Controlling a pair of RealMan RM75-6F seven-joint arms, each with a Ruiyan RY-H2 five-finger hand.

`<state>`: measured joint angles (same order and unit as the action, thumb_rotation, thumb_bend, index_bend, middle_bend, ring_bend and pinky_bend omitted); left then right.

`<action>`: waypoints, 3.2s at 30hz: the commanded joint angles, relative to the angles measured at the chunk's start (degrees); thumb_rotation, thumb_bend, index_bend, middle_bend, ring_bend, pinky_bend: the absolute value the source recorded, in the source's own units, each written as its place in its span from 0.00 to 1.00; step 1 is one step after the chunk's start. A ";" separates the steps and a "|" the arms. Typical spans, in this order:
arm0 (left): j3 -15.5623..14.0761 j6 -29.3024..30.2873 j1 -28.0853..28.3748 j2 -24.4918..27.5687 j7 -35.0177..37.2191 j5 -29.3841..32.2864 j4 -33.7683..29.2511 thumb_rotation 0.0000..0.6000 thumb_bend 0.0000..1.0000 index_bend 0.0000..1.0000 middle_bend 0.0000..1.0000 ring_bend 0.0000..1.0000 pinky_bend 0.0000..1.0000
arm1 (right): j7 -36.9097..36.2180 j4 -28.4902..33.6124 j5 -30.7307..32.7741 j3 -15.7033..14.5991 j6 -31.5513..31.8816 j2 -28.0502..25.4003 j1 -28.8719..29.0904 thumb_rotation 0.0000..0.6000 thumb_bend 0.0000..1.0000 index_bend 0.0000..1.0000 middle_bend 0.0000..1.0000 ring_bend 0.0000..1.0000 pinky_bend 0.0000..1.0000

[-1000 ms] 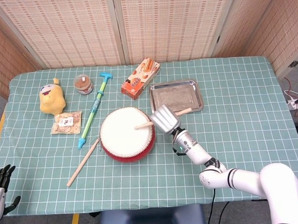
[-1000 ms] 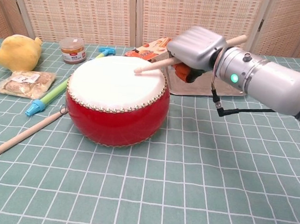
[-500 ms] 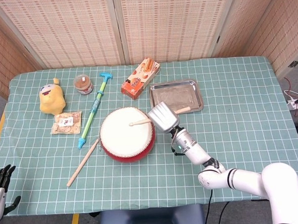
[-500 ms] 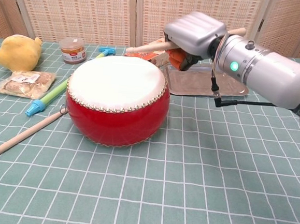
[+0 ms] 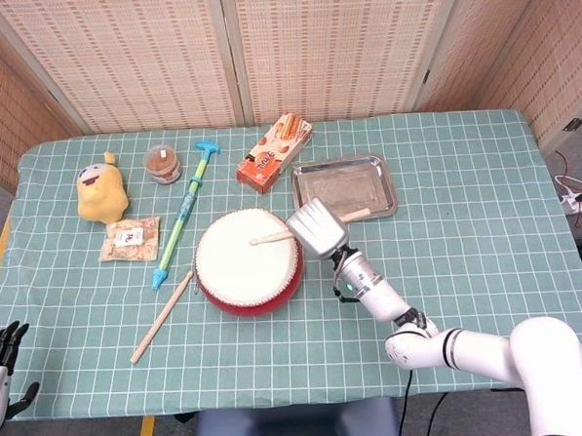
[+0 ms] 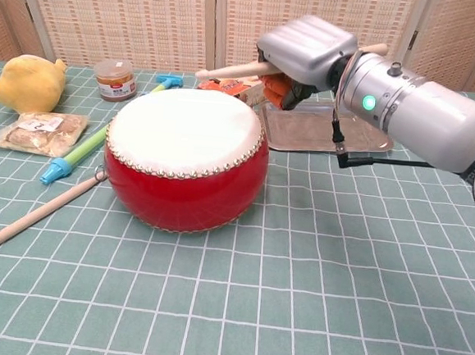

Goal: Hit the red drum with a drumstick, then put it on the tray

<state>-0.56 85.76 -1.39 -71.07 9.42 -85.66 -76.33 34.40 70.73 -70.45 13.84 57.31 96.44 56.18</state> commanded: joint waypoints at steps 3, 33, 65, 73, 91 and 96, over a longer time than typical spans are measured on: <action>-0.02 -0.07 -0.01 0.02 -0.03 0.05 -0.03 1.00 0.25 0.00 0.00 0.00 0.00 | 2.34 -1.91 1.06 -1.76 -3.02 1.04 0.10 1.00 0.54 0.89 0.84 0.98 1.00; -0.02 -0.33 -0.27 0.01 0.02 0.55 0.10 1.00 0.25 0.00 0.00 0.00 0.00 | 0.16 -2.05 -0.13 -0.32 -1.13 1.54 0.46 1.00 0.54 0.89 0.84 0.98 1.00; -0.02 0.21 -0.35 0.66 -1.39 0.08 -1.37 1.00 0.25 0.00 0.00 0.00 0.00 | -13.15 -11.05 5.30 0.92 -5.89 -0.47 -3.53 1.00 0.54 0.87 0.84 0.90 1.00; 0.04 0.17 -0.54 1.36 -2.79 0.62 -2.95 1.00 0.25 0.00 0.00 0.00 0.00 | -21.29 -27.38 4.57 0.85 -12.10 6.00 -0.93 1.00 0.54 0.86 0.83 0.83 1.00; 0.36 -0.24 -1.21 2.49 -3.51 2.41 -4.15 1.00 0.25 0.00 0.00 0.00 0.00 | -41.48 -57.24 0.11 1.12 -22.26 19.70 6.30 1.00 0.43 0.44 0.43 0.35 0.51; 0.49 -0.38 -1.04 2.57 -3.73 2.39 -4.39 1.00 0.25 0.00 0.00 0.00 0.00 | -42.27 -59.71 -0.12 1.35 -24.03 20.46 6.91 1.00 0.40 0.37 0.39 0.29 0.45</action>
<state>-0.07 85.38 -2.44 -68.50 5.69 -83.27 -80.71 -7.71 11.39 -70.44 15.09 33.55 116.65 62.88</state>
